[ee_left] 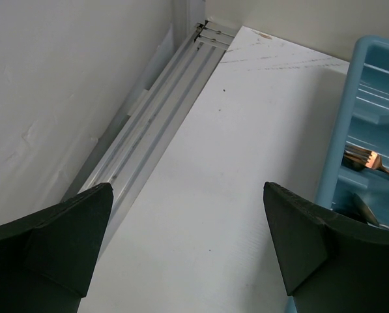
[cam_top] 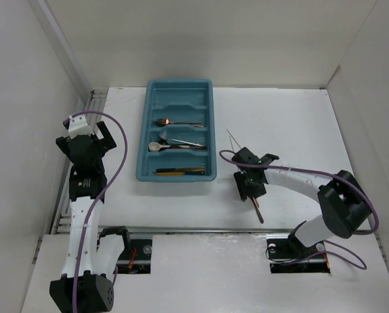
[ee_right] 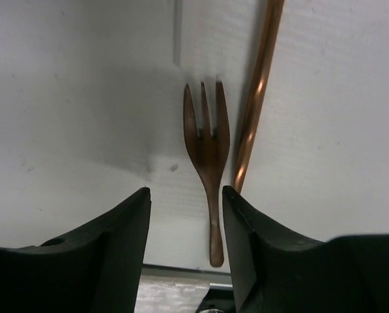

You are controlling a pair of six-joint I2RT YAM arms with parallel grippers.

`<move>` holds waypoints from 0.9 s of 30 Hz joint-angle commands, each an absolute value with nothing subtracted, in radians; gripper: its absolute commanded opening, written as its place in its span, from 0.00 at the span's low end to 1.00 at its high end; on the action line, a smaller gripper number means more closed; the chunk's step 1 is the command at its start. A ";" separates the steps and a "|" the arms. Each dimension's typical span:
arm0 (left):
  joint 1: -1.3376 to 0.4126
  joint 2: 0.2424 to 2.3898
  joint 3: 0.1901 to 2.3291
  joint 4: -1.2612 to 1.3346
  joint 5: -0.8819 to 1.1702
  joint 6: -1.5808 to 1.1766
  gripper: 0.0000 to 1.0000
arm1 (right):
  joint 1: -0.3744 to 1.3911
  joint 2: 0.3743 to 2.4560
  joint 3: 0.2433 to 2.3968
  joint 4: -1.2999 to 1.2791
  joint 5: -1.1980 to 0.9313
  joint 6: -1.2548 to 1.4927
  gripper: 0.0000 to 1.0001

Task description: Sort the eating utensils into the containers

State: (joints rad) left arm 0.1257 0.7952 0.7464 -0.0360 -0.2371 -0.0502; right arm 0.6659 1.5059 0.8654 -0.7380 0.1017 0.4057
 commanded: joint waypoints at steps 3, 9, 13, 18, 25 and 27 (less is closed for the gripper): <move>0.123 0.778 0.739 -0.008 -0.242 -0.060 1.00 | 0.689 1.381 0.845 -0.848 0.143 0.478 0.55; 0.123 0.778 0.730 0.002 -0.242 -0.060 1.00 | 0.689 1.385 0.795 -0.836 0.132 0.489 0.41; 0.123 0.778 0.730 0.002 -0.242 -0.060 1.00 | 0.689 1.428 0.765 -0.782 0.092 0.489 0.36; 0.123 0.778 0.721 0.002 -0.264 -0.051 1.00 | 0.689 1.460 0.793 -0.782 0.110 0.480 0.35; 0.123 0.778 0.712 0.011 -0.264 -0.051 1.00 | 0.689 1.522 0.825 -0.801 0.101 0.448 0.30; 0.123 0.769 0.701 0.021 -0.275 -0.051 1.00 | 0.698 1.554 0.838 -0.810 0.092 0.426 0.24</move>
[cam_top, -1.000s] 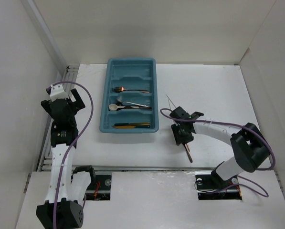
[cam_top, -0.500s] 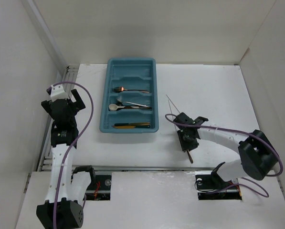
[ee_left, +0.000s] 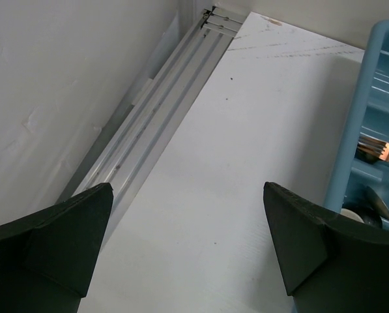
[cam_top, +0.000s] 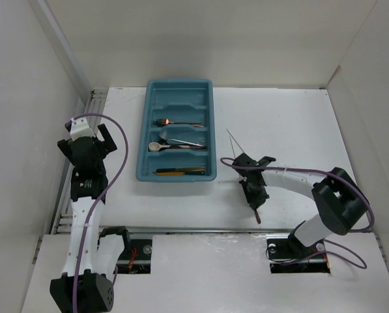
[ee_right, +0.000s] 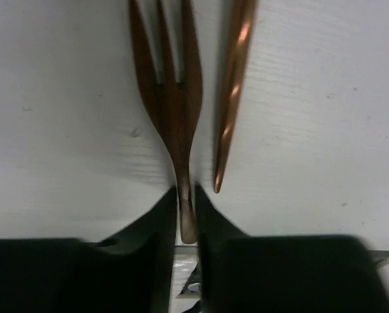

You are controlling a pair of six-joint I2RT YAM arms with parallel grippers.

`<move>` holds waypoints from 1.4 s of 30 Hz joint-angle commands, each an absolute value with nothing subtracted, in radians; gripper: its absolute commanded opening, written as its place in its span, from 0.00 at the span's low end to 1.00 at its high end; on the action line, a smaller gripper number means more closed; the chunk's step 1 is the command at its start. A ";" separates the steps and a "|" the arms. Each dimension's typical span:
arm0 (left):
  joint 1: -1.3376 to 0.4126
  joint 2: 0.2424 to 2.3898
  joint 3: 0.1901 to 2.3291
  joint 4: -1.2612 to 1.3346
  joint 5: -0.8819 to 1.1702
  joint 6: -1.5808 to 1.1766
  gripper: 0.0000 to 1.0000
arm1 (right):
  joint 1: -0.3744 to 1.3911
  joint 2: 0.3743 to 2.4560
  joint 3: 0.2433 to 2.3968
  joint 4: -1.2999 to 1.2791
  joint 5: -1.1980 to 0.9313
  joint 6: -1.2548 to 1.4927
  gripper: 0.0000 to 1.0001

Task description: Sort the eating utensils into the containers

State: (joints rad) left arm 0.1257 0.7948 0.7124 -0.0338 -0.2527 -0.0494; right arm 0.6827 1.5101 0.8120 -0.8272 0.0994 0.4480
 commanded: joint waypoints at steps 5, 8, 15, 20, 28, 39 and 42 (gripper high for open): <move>0.123 0.769 0.701 0.012 -0.284 -0.041 1.00 | 0.732 1.585 0.873 -0.810 0.083 0.417 0.01; 0.123 0.759 0.701 0.012 -0.293 -0.041 1.00 | 0.756 1.594 0.887 -0.831 0.092 0.426 0.00; 0.123 0.769 0.701 0.021 -0.293 -0.041 1.00 | 0.792 1.523 1.026 -0.909 0.227 0.416 0.00; 0.123 0.769 0.710 0.032 -0.284 -0.041 1.00 | 0.792 1.477 1.178 -0.933 0.360 0.324 0.00; 0.123 0.768 0.701 -0.002 -0.293 -0.061 1.00 | 0.792 1.641 1.546 -0.722 0.644 -0.154 0.00; 0.132 0.799 0.733 -0.021 -0.284 -0.061 1.00 | 0.749 2.190 2.109 -0.150 0.529 -0.681 0.00; 0.141 0.819 0.733 -0.040 -0.284 -0.051 1.00 | 0.749 2.328 2.261 -0.124 0.491 -0.657 0.00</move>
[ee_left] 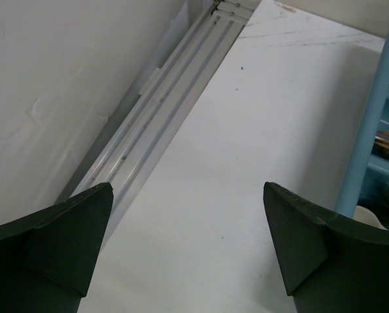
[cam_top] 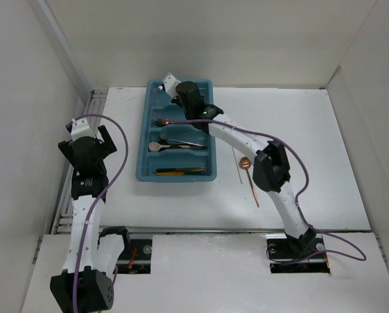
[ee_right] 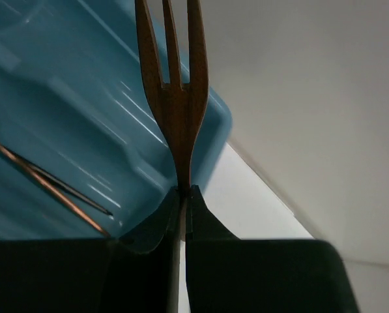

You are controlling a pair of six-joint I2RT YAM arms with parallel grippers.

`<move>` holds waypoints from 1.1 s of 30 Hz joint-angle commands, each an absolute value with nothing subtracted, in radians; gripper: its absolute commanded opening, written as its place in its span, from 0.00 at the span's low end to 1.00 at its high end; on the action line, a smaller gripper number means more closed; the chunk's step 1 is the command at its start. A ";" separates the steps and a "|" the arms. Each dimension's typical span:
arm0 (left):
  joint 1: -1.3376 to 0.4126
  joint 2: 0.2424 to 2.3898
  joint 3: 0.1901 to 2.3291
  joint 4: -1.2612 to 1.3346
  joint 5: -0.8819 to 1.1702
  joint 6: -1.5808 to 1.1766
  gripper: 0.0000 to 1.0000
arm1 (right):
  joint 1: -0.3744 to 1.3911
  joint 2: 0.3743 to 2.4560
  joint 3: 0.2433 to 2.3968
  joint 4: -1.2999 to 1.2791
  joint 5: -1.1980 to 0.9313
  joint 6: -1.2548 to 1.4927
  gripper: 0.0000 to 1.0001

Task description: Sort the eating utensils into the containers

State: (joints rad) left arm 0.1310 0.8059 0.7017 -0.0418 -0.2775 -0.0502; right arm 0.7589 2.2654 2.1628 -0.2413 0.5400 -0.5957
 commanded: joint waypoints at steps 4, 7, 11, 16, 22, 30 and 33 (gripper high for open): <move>0.150 0.842 0.733 -0.040 -0.293 -0.041 1.00 | 0.749 2.408 2.290 -0.051 0.399 -0.621 0.00; 0.150 0.865 0.744 -0.040 -0.293 -0.017 1.00 | 0.767 2.437 2.299 -0.051 0.390 -0.621 0.00; 0.150 0.874 0.744 -0.029 -0.318 -0.017 1.00 | 0.778 2.412 2.224 -0.051 0.377 -0.609 0.00; 0.150 0.874 0.733 -0.009 -0.307 -0.017 1.00 | 0.796 2.388 2.135 -0.051 0.368 -0.600 0.00; 0.150 0.874 0.733 -0.009 -0.296 -0.017 1.00 | 0.796 2.379 2.115 -0.051 0.377 -0.600 0.26; 0.150 0.865 0.742 0.000 -0.285 -0.017 1.00 | 0.796 2.298 2.125 -0.051 0.422 -0.591 0.75; 0.150 0.865 0.742 -0.009 -0.276 -0.026 1.00 | 0.796 2.231 2.135 -0.073 0.455 -0.563 0.86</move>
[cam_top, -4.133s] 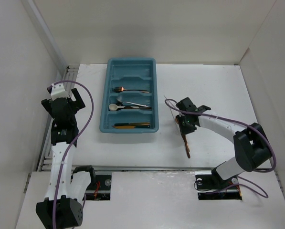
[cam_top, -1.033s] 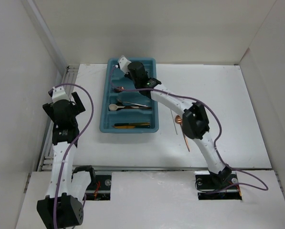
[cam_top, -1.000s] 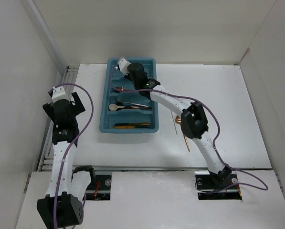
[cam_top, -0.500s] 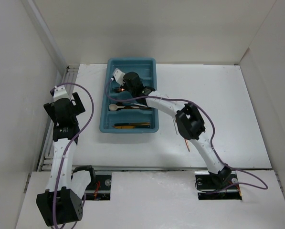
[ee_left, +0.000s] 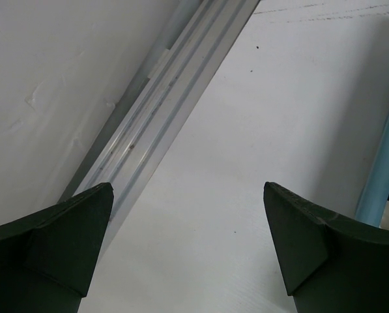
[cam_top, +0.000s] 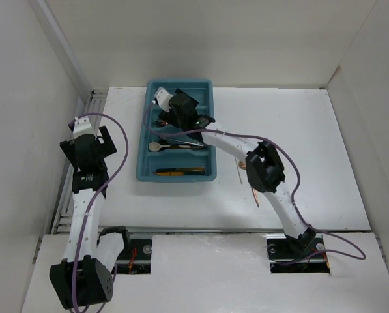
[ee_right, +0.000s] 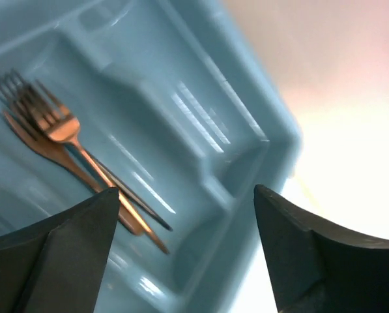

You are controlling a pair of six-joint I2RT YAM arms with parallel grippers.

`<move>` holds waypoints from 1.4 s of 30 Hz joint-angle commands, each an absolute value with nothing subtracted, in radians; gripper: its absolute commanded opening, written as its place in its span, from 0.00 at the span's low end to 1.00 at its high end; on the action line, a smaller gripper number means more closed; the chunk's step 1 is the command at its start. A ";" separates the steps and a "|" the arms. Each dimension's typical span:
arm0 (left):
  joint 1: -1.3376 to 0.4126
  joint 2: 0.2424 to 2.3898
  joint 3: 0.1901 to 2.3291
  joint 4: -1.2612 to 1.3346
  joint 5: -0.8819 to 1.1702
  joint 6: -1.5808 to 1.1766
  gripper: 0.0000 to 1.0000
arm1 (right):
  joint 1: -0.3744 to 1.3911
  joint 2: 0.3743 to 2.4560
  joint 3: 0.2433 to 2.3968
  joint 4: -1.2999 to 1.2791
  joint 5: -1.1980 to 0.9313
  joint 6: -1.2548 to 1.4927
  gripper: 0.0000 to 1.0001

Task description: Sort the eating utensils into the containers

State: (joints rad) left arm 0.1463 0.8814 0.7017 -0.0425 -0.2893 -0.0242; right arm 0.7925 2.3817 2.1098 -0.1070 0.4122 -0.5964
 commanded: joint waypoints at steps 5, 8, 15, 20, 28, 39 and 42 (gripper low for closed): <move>0.150 0.845 0.743 -0.018 -0.276 -0.026 1.00 | 0.711 2.028 2.115 -0.482 0.182 -0.349 0.98; 0.150 0.845 0.733 -0.028 -0.265 -0.035 1.00 | 0.612 1.932 1.973 -0.754 0.074 -0.135 0.98; 0.150 0.836 0.701 -0.018 -0.219 -0.075 1.00 | 0.545 1.590 1.232 -0.690 0.071 0.162 0.91; 0.124 0.845 0.701 -0.018 -0.201 -0.075 1.00 | 0.500 1.525 1.081 -0.629 0.106 0.232 0.80; 0.114 0.834 0.701 -0.018 -0.225 -0.084 1.00 | 0.476 1.667 1.039 -0.605 0.115 0.201 0.70; 0.114 0.825 0.710 -0.018 -0.290 -0.043 1.00 | 0.448 1.842 1.172 -0.650 0.135 0.146 0.19; 0.114 0.825 0.701 -0.018 -0.299 -0.034 1.00 | 0.448 1.842 1.172 -0.673 0.155 0.146 0.00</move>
